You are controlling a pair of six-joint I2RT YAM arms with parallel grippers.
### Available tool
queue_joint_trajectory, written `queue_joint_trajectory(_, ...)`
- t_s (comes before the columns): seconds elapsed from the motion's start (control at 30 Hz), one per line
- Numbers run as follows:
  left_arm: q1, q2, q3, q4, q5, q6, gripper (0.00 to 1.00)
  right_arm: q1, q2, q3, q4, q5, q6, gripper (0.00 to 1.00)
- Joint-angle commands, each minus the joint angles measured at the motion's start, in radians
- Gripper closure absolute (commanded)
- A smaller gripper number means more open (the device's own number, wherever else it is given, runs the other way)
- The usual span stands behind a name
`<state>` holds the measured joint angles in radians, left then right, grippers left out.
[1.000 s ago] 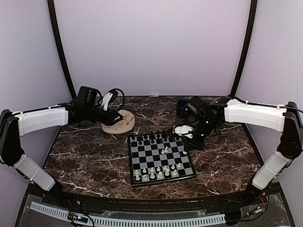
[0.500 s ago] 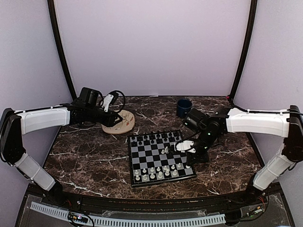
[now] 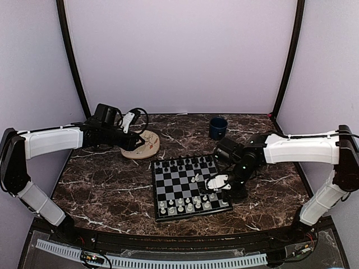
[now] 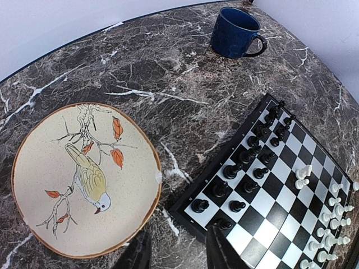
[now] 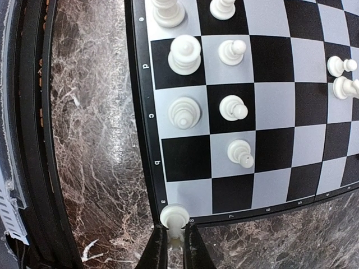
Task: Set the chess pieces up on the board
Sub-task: Place the rook at h1.
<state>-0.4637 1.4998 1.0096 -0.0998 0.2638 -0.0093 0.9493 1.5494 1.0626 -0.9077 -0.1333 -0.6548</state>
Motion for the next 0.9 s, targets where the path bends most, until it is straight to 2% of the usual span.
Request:
queue_joint_trajectory(0.0,-0.003,-0.002,0.025,-0.012,-0.002,0.012,0.64,0.009,0.017,-0.008,0.028,0.017,-0.004,0.91)
queue_joint_trajectory(0.87,-0.001,-0.003,0.024,-0.014,0.001,0.014,0.64,0.013,0.070,-0.036,0.072,0.038,0.003,0.84)
